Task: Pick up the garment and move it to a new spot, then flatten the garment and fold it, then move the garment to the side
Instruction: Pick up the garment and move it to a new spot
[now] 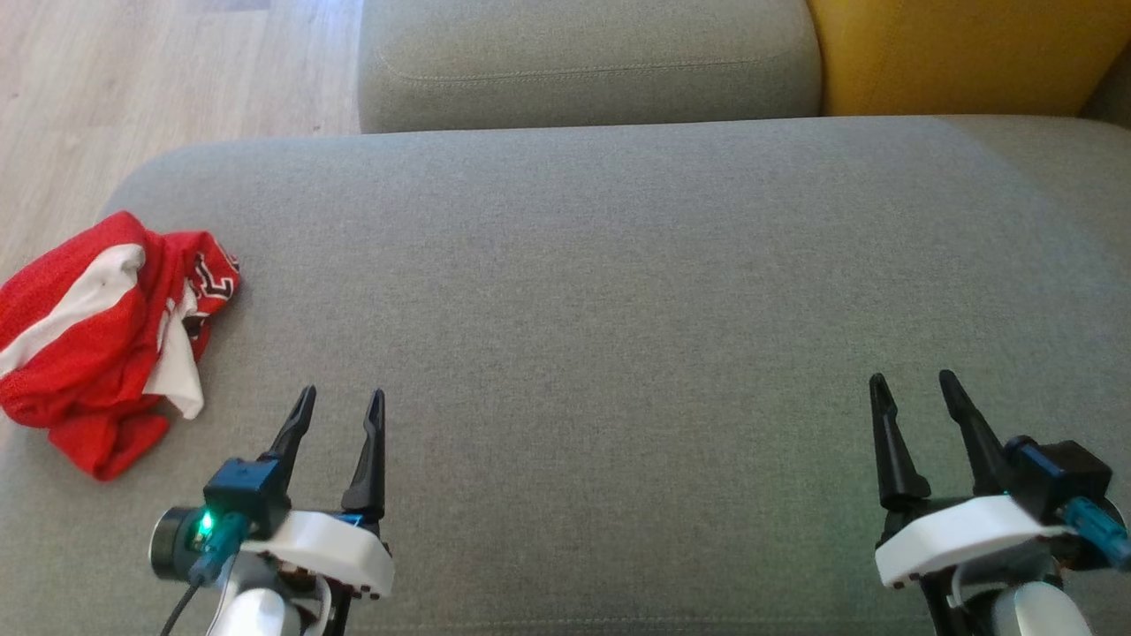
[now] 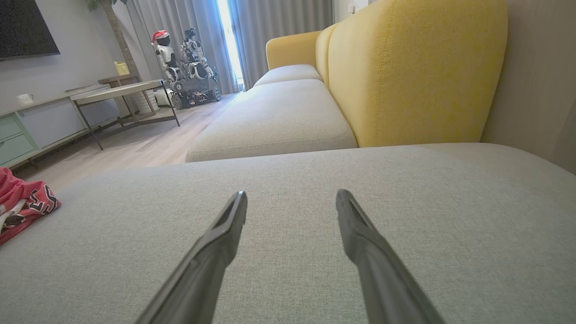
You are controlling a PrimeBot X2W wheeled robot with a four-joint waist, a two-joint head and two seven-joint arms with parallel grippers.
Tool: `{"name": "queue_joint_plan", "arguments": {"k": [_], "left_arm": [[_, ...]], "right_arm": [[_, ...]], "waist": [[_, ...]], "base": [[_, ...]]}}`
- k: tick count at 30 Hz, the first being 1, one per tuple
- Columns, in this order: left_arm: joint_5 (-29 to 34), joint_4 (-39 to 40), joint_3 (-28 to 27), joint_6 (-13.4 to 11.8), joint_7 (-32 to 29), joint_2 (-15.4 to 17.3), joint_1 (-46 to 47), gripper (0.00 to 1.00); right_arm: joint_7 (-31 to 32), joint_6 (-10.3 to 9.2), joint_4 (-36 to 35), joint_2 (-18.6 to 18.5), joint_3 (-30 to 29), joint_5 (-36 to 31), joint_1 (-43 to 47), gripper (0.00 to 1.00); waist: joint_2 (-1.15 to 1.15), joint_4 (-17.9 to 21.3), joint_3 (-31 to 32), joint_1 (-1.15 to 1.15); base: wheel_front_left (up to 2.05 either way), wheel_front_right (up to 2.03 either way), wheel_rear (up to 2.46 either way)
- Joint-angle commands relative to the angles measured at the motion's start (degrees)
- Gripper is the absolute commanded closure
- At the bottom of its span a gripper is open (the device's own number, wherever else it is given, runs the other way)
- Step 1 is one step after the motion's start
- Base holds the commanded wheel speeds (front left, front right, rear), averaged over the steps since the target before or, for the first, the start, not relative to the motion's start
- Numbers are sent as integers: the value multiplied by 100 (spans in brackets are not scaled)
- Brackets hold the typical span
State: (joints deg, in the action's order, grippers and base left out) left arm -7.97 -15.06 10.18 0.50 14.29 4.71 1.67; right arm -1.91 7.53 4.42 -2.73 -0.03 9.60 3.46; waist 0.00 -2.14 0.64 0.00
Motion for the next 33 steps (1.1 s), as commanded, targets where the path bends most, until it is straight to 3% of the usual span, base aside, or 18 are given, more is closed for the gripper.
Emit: {"name": "queue_joint_plan", "arguments": {"k": [1, 13, 33], "left_arm": [[16, 151, -241, 5, 71, 3, 332, 0], [55, 113, -302, -2, 71, -30, 396, 0], [40, 162, -758, -108, 71, 54, 445, 0]], "right_arm": [[4, -4, -220, -33, 121, 15, -90, 0], [38, -4, -333, -24, 103, -111, -59, 0], [295, -4, -933, -16, 388, -294, 114, 0]], "waist": [[0, -9, 0, 0], [0, -240, -20, 0], [0, -2124, -50, 0]], "base": [[0, 0, 0], [0, 0, 0], [0, 0, 0]]}}
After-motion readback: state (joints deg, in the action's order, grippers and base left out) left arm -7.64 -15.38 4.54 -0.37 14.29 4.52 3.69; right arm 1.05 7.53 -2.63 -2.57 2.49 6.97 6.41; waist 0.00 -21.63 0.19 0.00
